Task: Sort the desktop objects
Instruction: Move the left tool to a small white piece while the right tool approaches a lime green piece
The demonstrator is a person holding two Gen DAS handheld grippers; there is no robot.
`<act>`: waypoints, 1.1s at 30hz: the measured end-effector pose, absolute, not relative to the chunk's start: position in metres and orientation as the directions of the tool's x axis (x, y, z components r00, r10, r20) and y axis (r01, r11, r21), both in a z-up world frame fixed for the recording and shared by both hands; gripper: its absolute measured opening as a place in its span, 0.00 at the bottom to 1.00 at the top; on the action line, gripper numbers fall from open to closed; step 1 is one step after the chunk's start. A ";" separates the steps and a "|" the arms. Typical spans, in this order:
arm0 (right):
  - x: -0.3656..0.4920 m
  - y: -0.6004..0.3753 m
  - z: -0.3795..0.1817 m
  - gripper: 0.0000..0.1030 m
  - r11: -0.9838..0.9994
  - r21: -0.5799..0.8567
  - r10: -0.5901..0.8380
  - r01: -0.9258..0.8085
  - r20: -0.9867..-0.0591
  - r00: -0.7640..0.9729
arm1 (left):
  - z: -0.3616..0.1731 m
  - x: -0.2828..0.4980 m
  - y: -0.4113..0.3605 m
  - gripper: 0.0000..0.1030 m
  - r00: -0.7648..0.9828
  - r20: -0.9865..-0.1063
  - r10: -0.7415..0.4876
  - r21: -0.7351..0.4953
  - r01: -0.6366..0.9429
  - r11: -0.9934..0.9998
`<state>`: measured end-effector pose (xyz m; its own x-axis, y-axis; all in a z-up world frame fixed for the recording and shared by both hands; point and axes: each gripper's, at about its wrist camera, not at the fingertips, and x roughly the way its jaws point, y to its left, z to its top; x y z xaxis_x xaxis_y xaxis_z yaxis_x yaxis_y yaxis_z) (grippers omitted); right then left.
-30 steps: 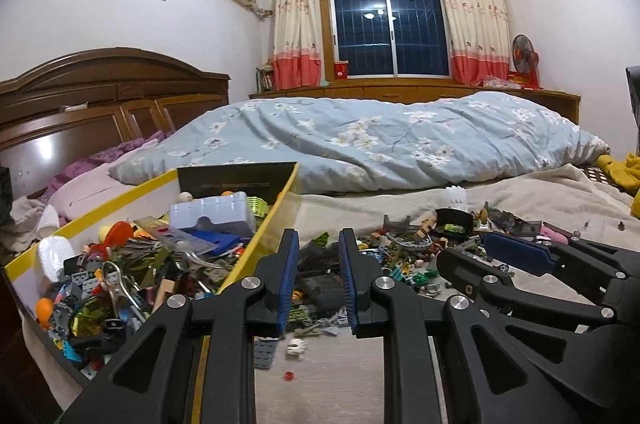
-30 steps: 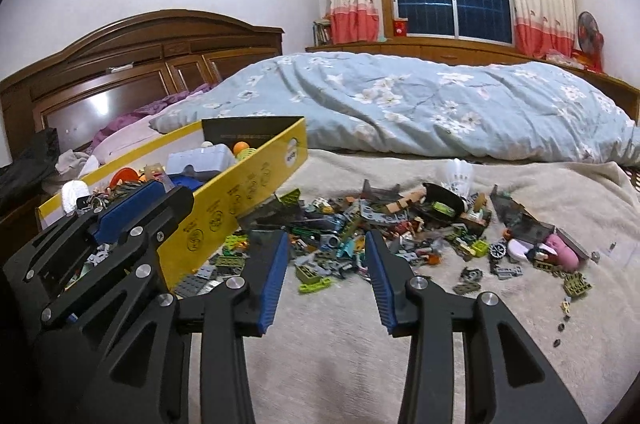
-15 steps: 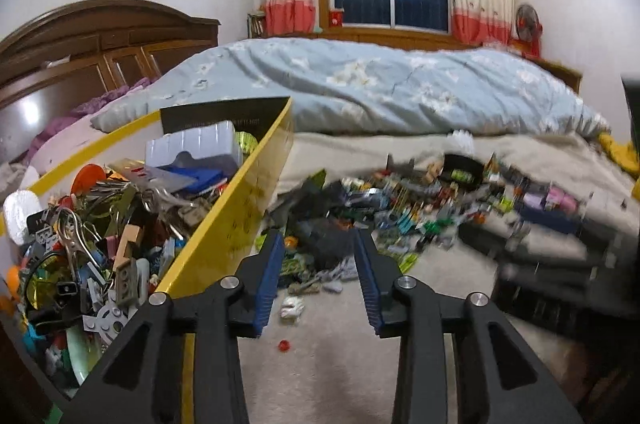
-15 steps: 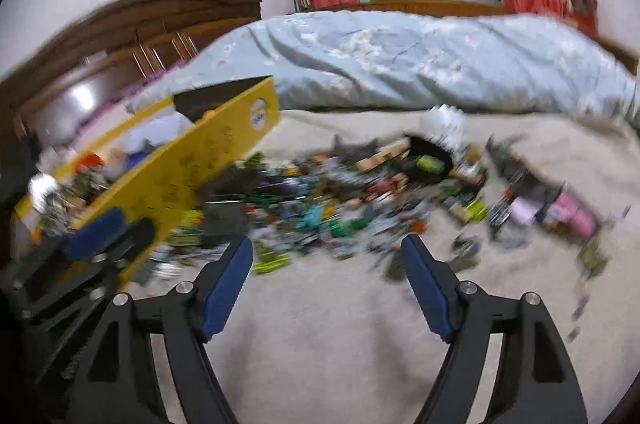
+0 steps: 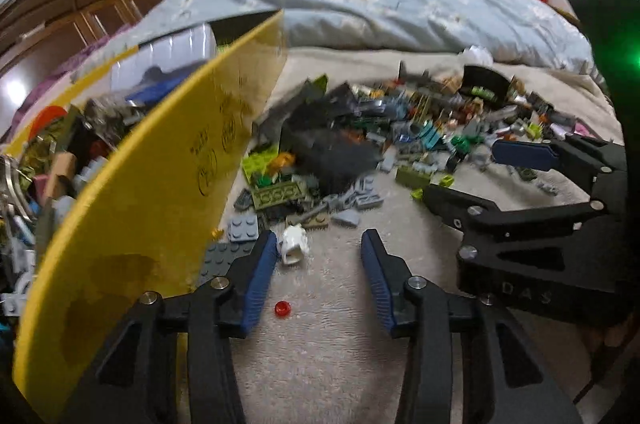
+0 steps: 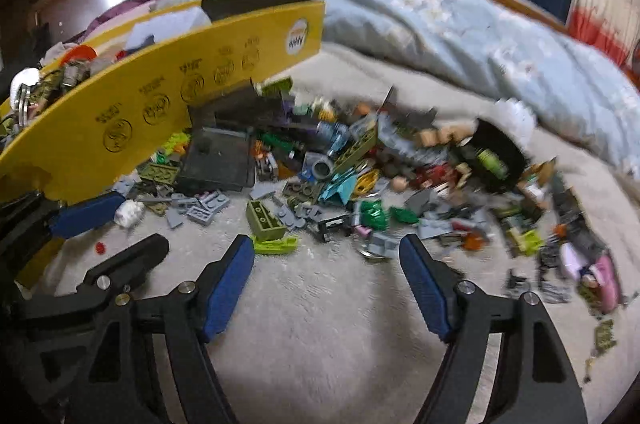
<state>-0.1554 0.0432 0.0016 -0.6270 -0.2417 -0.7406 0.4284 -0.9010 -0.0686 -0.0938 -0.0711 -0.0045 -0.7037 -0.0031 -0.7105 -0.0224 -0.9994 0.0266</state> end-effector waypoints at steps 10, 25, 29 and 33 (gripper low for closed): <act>-0.160 0.033 -0.003 0.43 -0.856 -0.001 -0.340 0.516 -0.752 -0.564 | -0.009 -0.099 -0.075 0.39 -0.674 -0.738 0.027 -0.011 -0.029 -1.000; -0.116 0.067 0.010 0.07 -0.827 0.157 -0.478 0.539 -0.699 -0.531 | 0.005 -0.055 -0.069 0.15 -0.646 -0.671 0.364 -0.165 -0.349 -0.923; -0.082 0.085 0.018 0.09 -0.873 0.061 -0.397 0.483 -0.664 -0.634 | 0.009 -0.027 -0.080 0.18 -0.692 -0.647 0.321 -0.084 -0.353 -0.932; -0.070 0.106 0.016 0.80 -0.874 0.092 -0.409 0.478 -0.670 -0.619 | -0.005 -0.021 -0.084 0.38 -0.665 -0.680 0.310 -0.012 -0.412 -0.911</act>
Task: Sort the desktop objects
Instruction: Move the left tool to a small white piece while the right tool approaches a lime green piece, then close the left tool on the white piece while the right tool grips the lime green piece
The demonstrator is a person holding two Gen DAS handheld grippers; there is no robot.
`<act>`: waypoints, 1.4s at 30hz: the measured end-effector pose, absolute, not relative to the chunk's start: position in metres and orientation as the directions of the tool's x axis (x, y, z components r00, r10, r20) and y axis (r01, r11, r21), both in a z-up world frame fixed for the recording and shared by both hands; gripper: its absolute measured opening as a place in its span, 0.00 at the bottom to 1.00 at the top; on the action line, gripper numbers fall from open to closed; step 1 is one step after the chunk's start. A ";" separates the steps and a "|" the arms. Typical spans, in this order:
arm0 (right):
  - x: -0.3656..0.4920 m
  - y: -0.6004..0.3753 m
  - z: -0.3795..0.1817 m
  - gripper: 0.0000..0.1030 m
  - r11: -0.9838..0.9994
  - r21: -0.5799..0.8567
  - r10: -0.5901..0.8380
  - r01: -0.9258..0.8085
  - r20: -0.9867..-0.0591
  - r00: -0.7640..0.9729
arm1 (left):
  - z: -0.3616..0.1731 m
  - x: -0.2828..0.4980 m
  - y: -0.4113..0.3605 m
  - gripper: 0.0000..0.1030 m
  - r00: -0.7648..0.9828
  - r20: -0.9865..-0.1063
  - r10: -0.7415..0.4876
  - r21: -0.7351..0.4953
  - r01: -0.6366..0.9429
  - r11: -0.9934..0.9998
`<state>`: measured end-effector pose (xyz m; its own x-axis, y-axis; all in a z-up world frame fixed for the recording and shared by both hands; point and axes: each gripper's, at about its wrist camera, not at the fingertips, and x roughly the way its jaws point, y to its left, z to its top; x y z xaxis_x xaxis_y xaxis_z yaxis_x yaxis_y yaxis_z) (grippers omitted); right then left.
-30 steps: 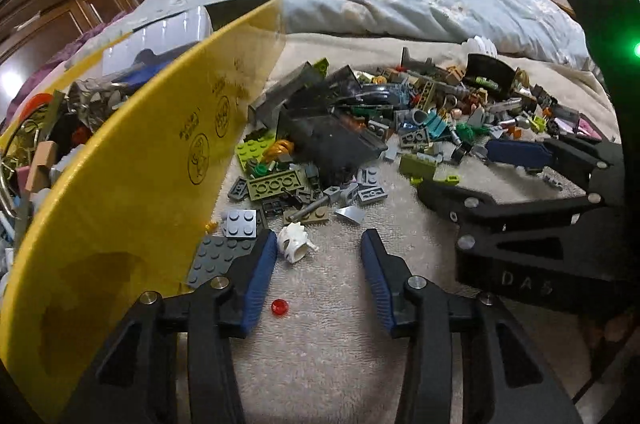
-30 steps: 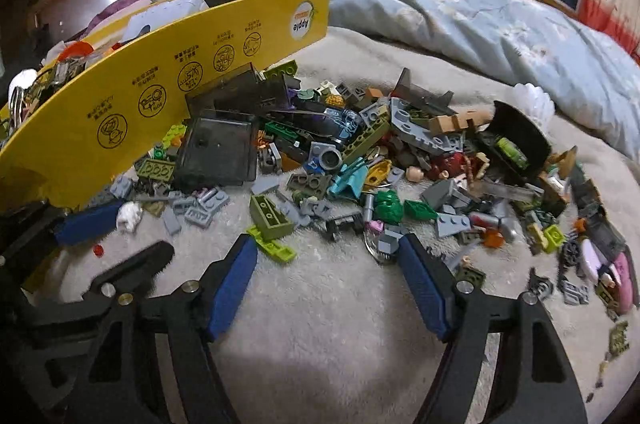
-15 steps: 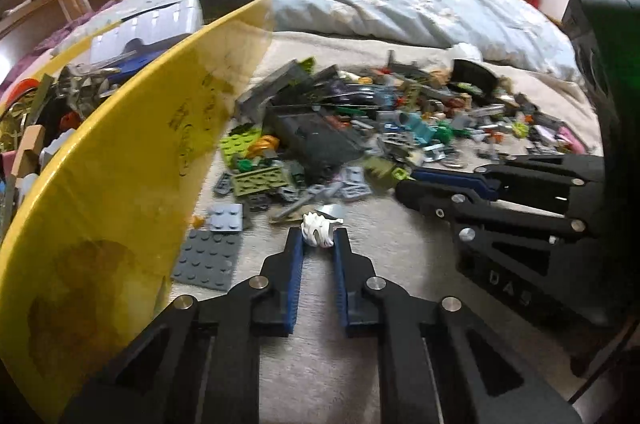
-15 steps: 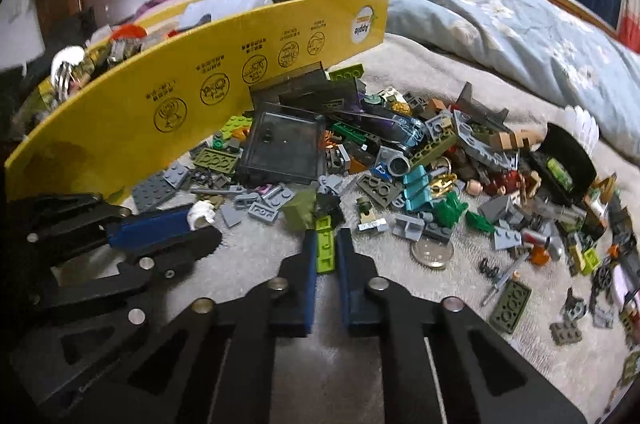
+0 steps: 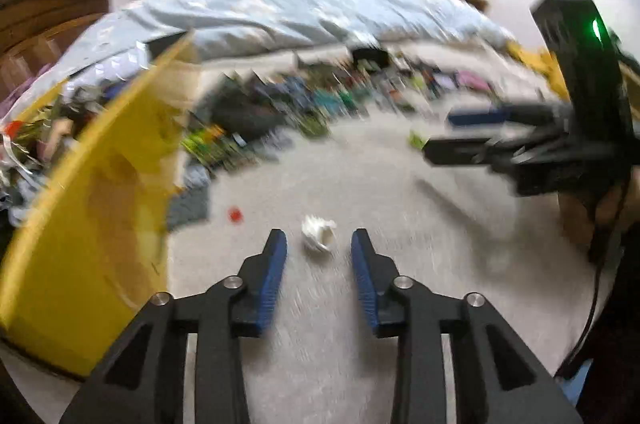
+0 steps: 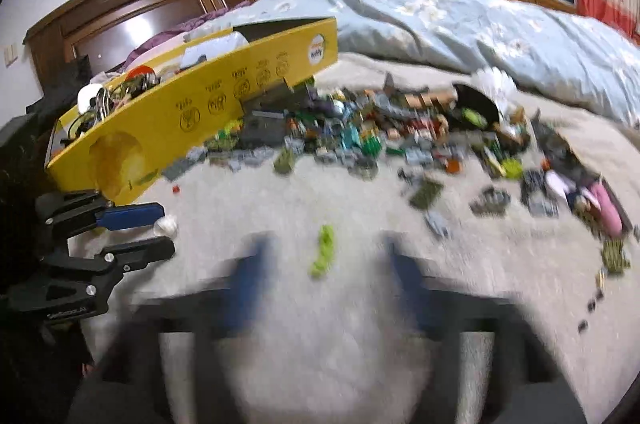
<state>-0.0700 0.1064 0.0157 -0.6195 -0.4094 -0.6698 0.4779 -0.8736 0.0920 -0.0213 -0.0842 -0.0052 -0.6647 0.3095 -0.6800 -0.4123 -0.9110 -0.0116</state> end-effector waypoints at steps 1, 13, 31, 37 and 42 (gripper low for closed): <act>-0.068 0.110 0.015 0.80 -0.869 0.101 -0.420 0.484 -0.667 -0.615 | -0.008 -0.019 -0.085 0.38 -0.673 -0.669 0.316 -0.006 -0.419 -0.908; -0.077 0.094 -0.004 0.79 -0.855 0.059 -0.382 0.516 -0.745 -0.547 | -0.005 -0.037 -0.082 0.38 -0.639 -0.698 0.323 -0.111 -0.348 -0.931; -0.076 0.078 0.015 0.06 -0.926 -0.003 -0.276 0.379 -0.679 -0.680 | 0.022 -0.053 -0.050 0.18 -0.745 -0.595 0.302 -0.112 -0.296 -0.949; -0.067 0.090 0.027 0.06 -0.944 0.114 -0.302 0.310 -0.679 -0.669 | 0.047 -0.036 -0.039 0.18 -0.787 -0.513 0.343 -0.099 -0.343 -0.934; -0.058 0.097 0.043 0.06 -0.957 0.094 -0.270 0.274 -0.634 -0.725 | 0.053 -0.041 -0.035 0.18 -0.790 -0.518 0.327 -0.095 -0.327 -0.940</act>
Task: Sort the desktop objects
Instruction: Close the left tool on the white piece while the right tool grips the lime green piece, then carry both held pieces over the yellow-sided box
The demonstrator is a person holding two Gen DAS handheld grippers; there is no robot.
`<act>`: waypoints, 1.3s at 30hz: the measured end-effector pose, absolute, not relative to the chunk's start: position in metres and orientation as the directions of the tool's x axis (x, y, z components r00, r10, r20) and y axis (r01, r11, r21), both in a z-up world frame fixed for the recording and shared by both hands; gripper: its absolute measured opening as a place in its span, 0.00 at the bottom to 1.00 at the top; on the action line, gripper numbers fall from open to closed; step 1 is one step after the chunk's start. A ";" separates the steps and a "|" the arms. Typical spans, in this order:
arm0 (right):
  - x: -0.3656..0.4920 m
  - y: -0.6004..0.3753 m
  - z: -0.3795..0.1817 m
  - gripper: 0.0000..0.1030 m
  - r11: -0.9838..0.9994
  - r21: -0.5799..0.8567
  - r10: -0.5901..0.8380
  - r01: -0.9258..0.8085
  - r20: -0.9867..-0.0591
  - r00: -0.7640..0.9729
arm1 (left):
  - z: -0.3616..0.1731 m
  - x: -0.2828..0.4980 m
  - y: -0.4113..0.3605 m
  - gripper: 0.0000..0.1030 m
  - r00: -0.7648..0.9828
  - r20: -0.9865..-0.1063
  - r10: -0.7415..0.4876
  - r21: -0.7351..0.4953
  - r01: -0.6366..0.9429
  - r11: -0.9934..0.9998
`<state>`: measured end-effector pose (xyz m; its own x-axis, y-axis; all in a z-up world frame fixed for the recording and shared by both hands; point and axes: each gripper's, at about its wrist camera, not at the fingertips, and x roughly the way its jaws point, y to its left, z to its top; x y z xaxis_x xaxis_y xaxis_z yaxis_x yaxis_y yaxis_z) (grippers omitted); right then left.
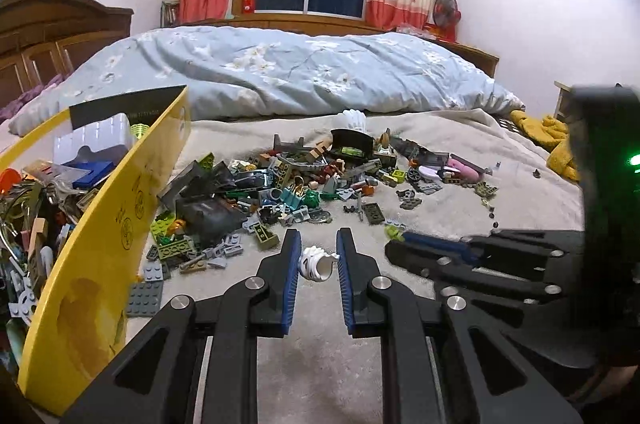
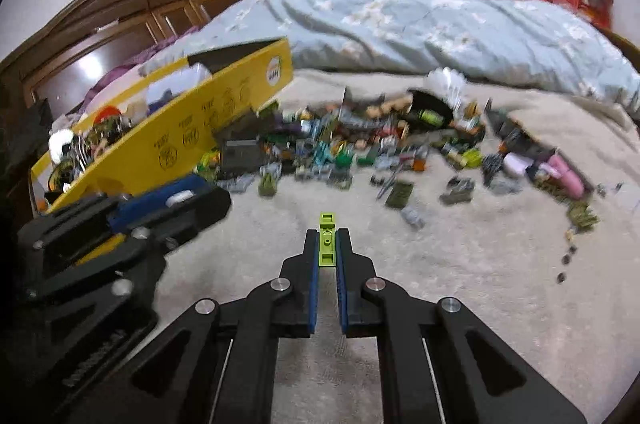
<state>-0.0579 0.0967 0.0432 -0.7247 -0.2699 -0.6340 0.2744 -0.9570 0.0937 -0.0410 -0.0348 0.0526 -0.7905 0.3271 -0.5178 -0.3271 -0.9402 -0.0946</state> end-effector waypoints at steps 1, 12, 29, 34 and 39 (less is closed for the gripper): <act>-0.055 0.096 0.049 0.06 -0.956 0.087 -0.271 0.279 -0.618 -0.738 | 0.054 -0.041 -0.033 0.18 -0.792 -0.516 0.325 -0.089 -0.328 -0.941; -0.057 0.094 0.075 0.07 -0.958 0.062 -0.264 0.281 -0.578 -0.772 | 0.065 -0.044 -0.026 0.18 -0.831 -0.496 0.252 -0.049 -0.263 -0.964; -0.058 0.049 0.094 0.07 -0.931 0.084 -0.342 0.354 -0.535 -0.773 | 0.088 -0.035 -0.078 0.18 -0.882 -0.440 0.170 -0.079 -0.151 -0.985; -0.061 0.027 0.104 0.07 -0.915 0.078 -0.378 0.396 -0.506 -0.775 | 0.095 -0.030 -0.095 0.18 -0.903 -0.410 0.128 -0.064 -0.111 -0.992; -0.063 0.013 0.100 0.07 -0.899 0.095 -0.412 0.427 -0.512 -0.753 | 0.095 -0.026 -0.107 0.18 -0.907 -0.412 0.090 -0.041 -0.080 -0.996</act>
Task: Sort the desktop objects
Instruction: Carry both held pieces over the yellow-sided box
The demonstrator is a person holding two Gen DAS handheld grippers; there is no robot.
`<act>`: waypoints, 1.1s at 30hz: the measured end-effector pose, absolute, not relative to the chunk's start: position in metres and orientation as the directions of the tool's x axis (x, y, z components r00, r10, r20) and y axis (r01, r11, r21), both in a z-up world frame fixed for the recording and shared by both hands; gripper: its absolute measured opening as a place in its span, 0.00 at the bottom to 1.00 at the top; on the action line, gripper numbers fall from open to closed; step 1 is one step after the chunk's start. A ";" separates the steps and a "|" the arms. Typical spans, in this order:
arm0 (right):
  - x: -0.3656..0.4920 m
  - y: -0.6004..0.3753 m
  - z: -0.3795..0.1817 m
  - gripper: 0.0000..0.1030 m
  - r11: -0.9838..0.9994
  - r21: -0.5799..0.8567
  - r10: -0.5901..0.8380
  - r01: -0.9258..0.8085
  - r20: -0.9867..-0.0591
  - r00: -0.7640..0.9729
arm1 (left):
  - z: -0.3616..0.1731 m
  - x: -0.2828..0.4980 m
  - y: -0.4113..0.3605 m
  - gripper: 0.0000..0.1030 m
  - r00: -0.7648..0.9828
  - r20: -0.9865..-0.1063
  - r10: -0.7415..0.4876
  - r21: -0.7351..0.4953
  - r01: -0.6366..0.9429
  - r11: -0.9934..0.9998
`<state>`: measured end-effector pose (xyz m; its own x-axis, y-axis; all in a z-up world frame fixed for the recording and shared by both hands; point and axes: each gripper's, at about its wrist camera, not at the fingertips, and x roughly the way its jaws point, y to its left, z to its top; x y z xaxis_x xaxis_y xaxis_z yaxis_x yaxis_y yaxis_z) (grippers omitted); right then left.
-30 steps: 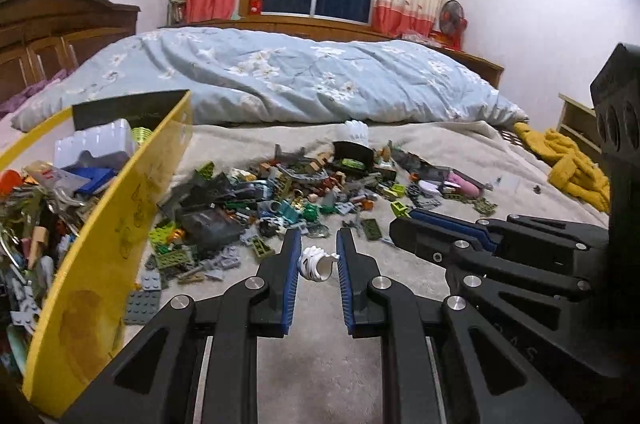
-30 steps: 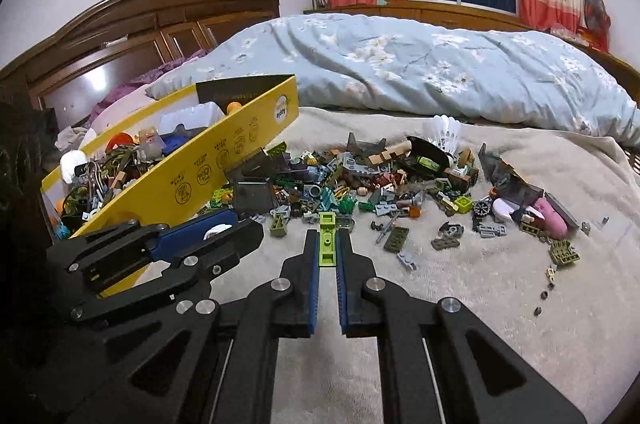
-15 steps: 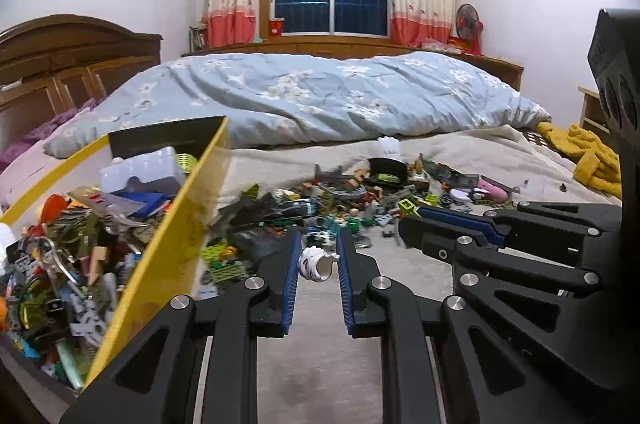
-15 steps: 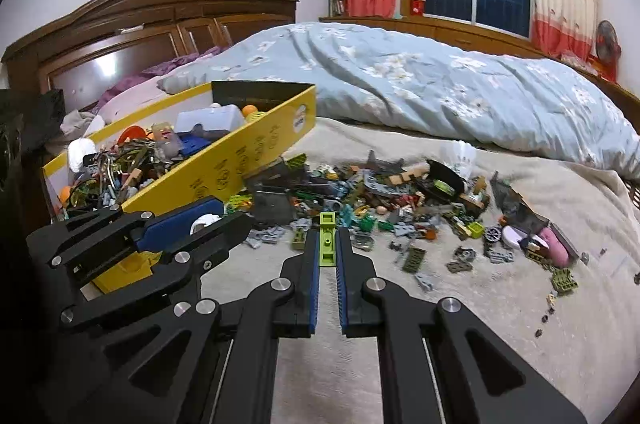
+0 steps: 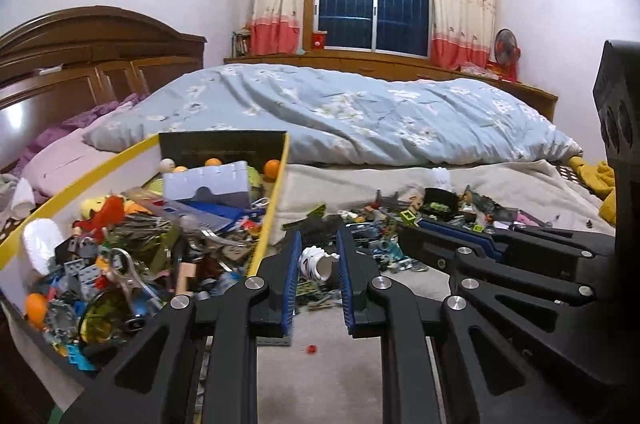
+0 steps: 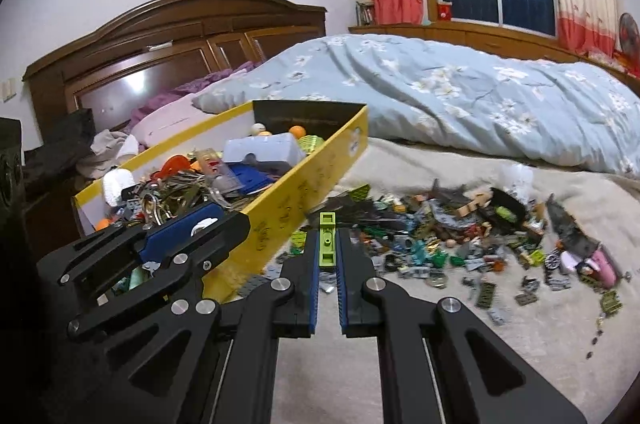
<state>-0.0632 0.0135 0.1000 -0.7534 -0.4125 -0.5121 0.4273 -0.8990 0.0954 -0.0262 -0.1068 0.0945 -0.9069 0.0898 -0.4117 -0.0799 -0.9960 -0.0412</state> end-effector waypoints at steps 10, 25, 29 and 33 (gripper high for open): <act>-0.067 -0.011 0.100 0.07 -0.870 0.104 -0.463 0.483 -0.510 -0.725 | 0.096 -0.019 -0.129 0.18 -0.920 -0.391 0.025 -0.021 -0.018 -1.000; -0.065 -0.065 0.098 0.07 -0.816 0.075 -0.527 0.574 -0.506 -0.683 | 0.095 -0.006 -0.175 0.18 -0.920 -0.385 -0.076 0.013 0.077 -0.997; -0.063 -0.075 0.095 0.07 -0.806 0.054 -0.529 0.589 -0.510 -0.678 | 0.092 -0.003 -0.180 0.18 -0.919 -0.383 -0.097 0.038 0.089 -0.995; -0.062 -0.080 0.093 0.07 -0.799 0.045 -0.535 0.600 -0.508 -0.675 | 0.091 0.000 -0.182 0.18 -0.924 -0.365 -0.115 0.062 0.099 -0.993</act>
<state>-0.0617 -0.0798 0.0934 -0.6746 -0.5355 -0.5081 0.6000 -0.7987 0.0453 0.0000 -0.1821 0.0914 -0.9237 -0.1151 -0.3655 0.0993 -0.9931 0.0617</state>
